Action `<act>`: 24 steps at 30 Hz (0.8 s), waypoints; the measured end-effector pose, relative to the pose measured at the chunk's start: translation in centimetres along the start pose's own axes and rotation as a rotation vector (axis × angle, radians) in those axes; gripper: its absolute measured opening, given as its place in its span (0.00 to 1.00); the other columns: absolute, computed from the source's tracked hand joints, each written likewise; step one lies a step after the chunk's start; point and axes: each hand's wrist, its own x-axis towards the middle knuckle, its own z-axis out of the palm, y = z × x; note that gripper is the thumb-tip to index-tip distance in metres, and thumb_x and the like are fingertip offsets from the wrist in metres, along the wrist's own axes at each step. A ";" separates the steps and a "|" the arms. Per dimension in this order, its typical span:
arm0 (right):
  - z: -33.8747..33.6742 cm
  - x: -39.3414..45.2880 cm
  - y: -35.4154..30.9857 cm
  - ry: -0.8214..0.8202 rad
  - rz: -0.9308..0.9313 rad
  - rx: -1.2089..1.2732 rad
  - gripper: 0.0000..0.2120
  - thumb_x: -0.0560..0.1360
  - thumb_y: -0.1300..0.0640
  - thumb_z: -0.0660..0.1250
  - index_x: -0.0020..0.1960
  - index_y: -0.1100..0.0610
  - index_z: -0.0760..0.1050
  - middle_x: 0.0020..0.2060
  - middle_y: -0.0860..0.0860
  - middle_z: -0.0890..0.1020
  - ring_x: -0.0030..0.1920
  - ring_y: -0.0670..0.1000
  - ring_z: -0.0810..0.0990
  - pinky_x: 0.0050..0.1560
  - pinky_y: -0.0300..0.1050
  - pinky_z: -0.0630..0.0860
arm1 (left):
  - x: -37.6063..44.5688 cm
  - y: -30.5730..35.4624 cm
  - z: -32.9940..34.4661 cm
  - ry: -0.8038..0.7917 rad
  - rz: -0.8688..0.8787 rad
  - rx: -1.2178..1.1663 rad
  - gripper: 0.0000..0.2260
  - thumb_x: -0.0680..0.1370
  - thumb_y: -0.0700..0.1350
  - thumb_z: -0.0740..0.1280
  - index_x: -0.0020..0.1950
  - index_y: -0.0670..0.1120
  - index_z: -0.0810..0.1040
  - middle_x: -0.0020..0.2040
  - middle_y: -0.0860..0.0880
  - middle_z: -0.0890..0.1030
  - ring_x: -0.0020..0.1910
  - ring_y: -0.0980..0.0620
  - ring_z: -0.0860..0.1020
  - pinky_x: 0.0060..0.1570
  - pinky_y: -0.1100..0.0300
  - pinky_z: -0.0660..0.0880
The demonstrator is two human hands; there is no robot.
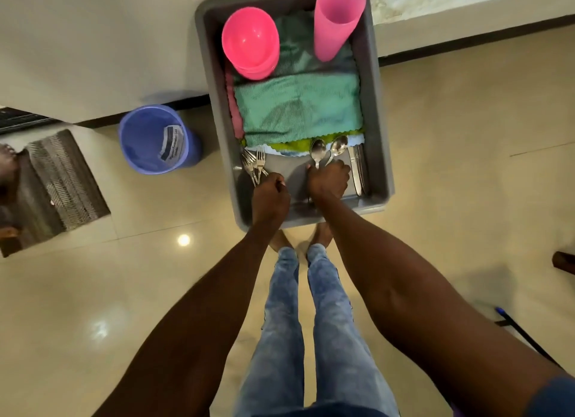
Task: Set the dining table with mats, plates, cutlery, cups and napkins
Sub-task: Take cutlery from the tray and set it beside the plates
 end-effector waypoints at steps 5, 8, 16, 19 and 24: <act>-0.1 0.1 0.2 -0.011 -0.050 0.020 0.15 0.77 0.58 0.62 0.61 0.63 0.73 0.60 0.61 0.75 0.60 0.62 0.75 0.60 0.54 0.72 | 0.1 -0.2 0.4 0.004 0.017 -0.003 0.07 0.79 0.39 0.62 0.51 0.41 0.80 0.48 0.42 0.83 0.49 0.43 0.80 0.47 0.57 0.72; -0.5 0.5 0.2 -0.028 -0.033 0.074 0.16 0.75 0.59 0.62 0.61 0.64 0.73 0.59 0.61 0.76 0.59 0.63 0.77 0.58 0.53 0.73 | 0.1 0.0 0.8 0.009 0.052 0.007 0.07 0.79 0.39 0.62 0.50 0.41 0.79 0.47 0.41 0.82 0.48 0.41 0.80 0.46 0.56 0.72; -1.7 1.0 0.8 -0.072 -0.011 0.138 0.18 0.76 0.65 0.59 0.66 0.63 0.63 0.58 0.64 0.78 0.57 0.64 0.77 0.53 0.52 0.73 | -0.1 0.8 1.7 0.001 0.083 0.032 0.07 0.78 0.37 0.62 0.49 0.40 0.79 0.46 0.40 0.81 0.46 0.41 0.78 0.42 0.60 0.65; -1.7 1.4 0.6 -0.093 0.038 0.221 0.19 0.75 0.65 0.59 0.66 0.61 0.63 0.53 0.62 0.80 0.52 0.62 0.79 0.50 0.52 0.74 | 0.0 0.6 2.0 -0.006 0.077 0.038 0.07 0.78 0.37 0.61 0.49 0.40 0.79 0.46 0.40 0.81 0.46 0.41 0.78 0.42 0.60 0.65; -0.6 3.2 1.6 -0.207 0.084 0.420 0.10 0.73 0.56 0.59 0.54 0.55 0.70 0.40 0.58 0.82 0.35 0.58 0.82 0.33 0.52 0.81 | -0.3 0.7 2.2 -0.017 0.060 0.055 0.07 0.78 0.37 0.61 0.50 0.40 0.79 0.47 0.40 0.81 0.47 0.40 0.78 0.42 0.60 0.65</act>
